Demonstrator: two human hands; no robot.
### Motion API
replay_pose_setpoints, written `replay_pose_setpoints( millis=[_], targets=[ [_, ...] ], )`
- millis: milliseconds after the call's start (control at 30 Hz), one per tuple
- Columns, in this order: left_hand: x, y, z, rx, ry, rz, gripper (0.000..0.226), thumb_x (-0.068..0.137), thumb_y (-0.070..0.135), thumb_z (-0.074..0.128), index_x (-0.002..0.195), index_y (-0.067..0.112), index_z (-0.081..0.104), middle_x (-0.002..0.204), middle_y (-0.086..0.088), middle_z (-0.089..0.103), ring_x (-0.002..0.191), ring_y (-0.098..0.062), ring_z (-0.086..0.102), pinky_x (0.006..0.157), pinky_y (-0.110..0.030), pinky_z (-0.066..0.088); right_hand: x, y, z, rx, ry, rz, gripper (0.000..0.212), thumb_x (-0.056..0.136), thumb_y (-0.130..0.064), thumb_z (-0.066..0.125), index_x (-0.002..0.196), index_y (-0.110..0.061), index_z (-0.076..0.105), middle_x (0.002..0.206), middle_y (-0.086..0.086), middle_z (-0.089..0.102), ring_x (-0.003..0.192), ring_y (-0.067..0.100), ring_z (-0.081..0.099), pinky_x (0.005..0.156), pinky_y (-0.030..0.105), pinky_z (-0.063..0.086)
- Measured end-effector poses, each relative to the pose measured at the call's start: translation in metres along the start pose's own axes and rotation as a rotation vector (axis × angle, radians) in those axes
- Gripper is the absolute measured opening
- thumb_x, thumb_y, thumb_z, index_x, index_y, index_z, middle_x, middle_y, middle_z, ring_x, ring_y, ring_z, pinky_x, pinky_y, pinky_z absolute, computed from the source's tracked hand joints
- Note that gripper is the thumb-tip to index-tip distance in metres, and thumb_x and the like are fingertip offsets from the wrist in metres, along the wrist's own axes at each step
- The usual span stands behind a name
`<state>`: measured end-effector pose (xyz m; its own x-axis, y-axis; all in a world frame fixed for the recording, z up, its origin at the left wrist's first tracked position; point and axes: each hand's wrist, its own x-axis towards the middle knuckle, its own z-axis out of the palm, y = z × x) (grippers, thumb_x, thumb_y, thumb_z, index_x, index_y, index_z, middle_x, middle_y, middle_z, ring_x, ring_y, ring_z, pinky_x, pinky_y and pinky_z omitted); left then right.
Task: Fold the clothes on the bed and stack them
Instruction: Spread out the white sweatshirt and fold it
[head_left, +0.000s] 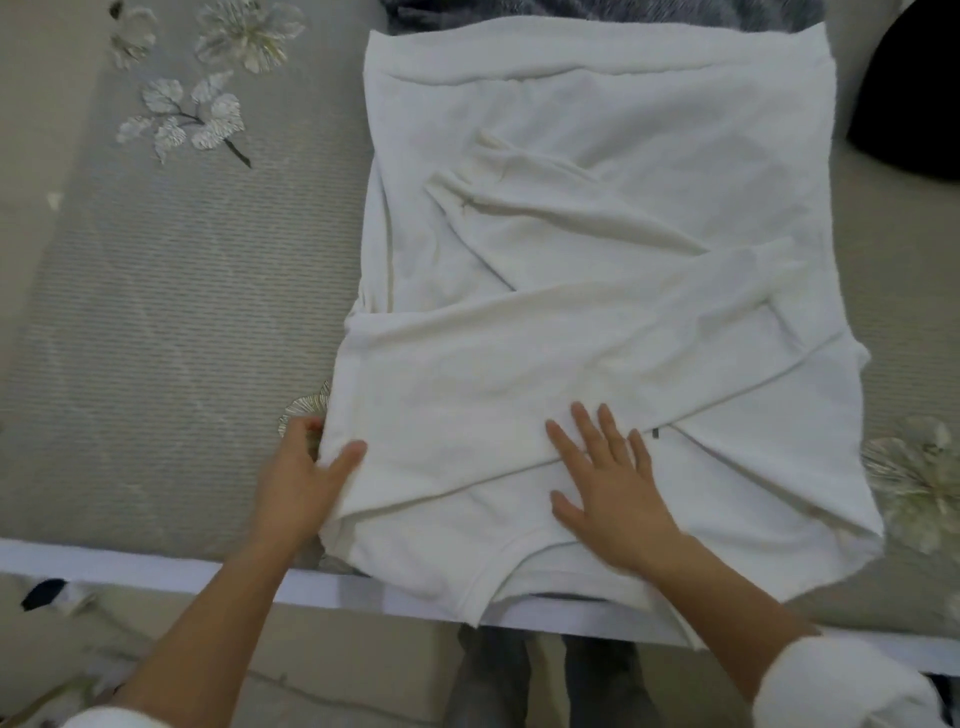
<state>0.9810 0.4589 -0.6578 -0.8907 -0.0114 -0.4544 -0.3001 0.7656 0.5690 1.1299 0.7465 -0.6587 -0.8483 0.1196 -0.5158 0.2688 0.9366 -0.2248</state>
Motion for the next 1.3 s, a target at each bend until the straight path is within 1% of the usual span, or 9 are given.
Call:
replay_pose_setpoints(
  millis=[167,267,400,533,633,733,900,1067,1300],
  targets=[
    [-0.027,-0.014,-0.005,0.072,0.176,0.03,0.042,0.086,0.025,0.067,0.12,0.012,0.047,0.099,-0.008,0.059,0.094,-0.031,0.057,0.074,-0.039,0.043,-0.011,-0.006,0.009,-0.038,0.006,0.069,0.068,0.098,-0.046,0.027,0.147,-0.036,-0.018,0.156,-0.003,-0.026,0.143,0.019,-0.026,0.115,0.046,-0.011],
    [-0.05,-0.002,0.007,0.337,0.256,0.365,0.047,0.087,0.021,0.064,0.127,0.002,0.049,0.13,-0.024,0.046,0.117,-0.039,0.04,0.096,-0.052,0.036,-0.029,0.013,0.005,-0.027,-0.051,0.066,0.065,0.099,-0.046,0.027,0.151,-0.032,-0.009,0.158,-0.004,-0.02,0.146,0.018,-0.019,0.116,0.045,-0.007],
    [-0.093,0.005,0.029,0.452,-0.154,0.742,0.064,0.081,0.038,0.046,0.14,0.014,0.042,0.154,-0.01,0.028,0.143,-0.027,0.021,0.111,-0.046,0.026,-0.078,0.049,-0.002,0.045,0.036,-0.012,0.06,0.097,-0.035,0.042,0.152,-0.025,0.018,0.16,-0.004,0.008,0.147,0.012,0.0,0.117,0.038,-0.006],
    [-0.118,-0.012,0.041,0.82,-0.429,0.958,0.106,0.057,0.017,0.062,0.152,0.029,0.016,0.16,-0.01,0.002,0.147,-0.029,0.0,0.115,-0.043,0.006,-0.137,0.091,0.002,-0.03,0.035,-0.013,0.085,0.073,-0.004,0.062,0.149,-0.019,0.026,0.157,0.002,0.018,0.145,0.015,0.003,0.119,0.042,0.006],
    [-0.122,-0.011,0.043,0.928,-0.284,0.906,0.124,0.041,-0.008,0.074,0.149,0.026,0.025,0.157,-0.017,0.017,0.143,-0.036,0.017,0.113,-0.049,0.021,-0.159,0.109,0.012,-0.143,0.038,-0.036,0.1,0.052,0.001,0.08,0.143,-0.016,0.041,0.15,0.012,0.037,0.139,0.03,0.029,0.11,0.051,0.029],
    [-0.116,0.004,0.045,0.929,-0.245,0.822,0.115,0.045,0.009,0.09,0.145,0.024,0.037,0.153,-0.019,0.027,0.139,-0.04,0.027,0.106,-0.056,0.031,-0.152,0.117,0.016,-0.245,0.044,-0.059,0.104,0.043,-0.017,0.094,0.138,-0.013,0.05,0.146,0.014,0.042,0.133,0.036,0.04,0.101,0.057,0.037],
    [-0.107,0.02,0.051,0.882,-0.389,0.773,0.06,0.088,0.021,0.062,0.141,0.039,0.04,0.159,0.0,0.007,0.147,-0.024,0.001,0.116,-0.045,0.003,-0.127,0.137,0.015,-0.28,-0.091,-0.108,0.08,0.092,-0.036,0.056,0.149,-0.04,0.0,0.154,-0.006,-0.019,0.143,0.024,-0.022,0.114,0.047,-0.01],
    [-0.099,0.049,0.047,0.737,-0.49,0.639,0.036,0.095,0.017,0.047,0.13,0.024,0.051,0.152,0.002,0.034,0.142,-0.023,0.027,0.112,-0.037,0.02,-0.113,0.139,-0.018,0.313,-0.007,0.087,0.037,0.096,-0.013,0.044,0.129,-0.023,0.054,0.135,0.006,0.056,0.125,0.026,0.05,0.09,0.026,0.035],
    [-0.114,0.093,0.049,0.681,-0.627,0.349,0.026,0.097,0.021,0.039,0.088,0.007,0.06,0.091,-0.007,0.066,0.08,-0.021,0.055,0.064,-0.027,0.036,-0.104,0.142,-0.057,0.225,-0.291,0.105,0.033,0.101,-0.023,0.038,0.125,-0.018,0.059,0.128,0.006,0.059,0.115,0.025,0.053,0.093,0.031,0.04]
  ],
)
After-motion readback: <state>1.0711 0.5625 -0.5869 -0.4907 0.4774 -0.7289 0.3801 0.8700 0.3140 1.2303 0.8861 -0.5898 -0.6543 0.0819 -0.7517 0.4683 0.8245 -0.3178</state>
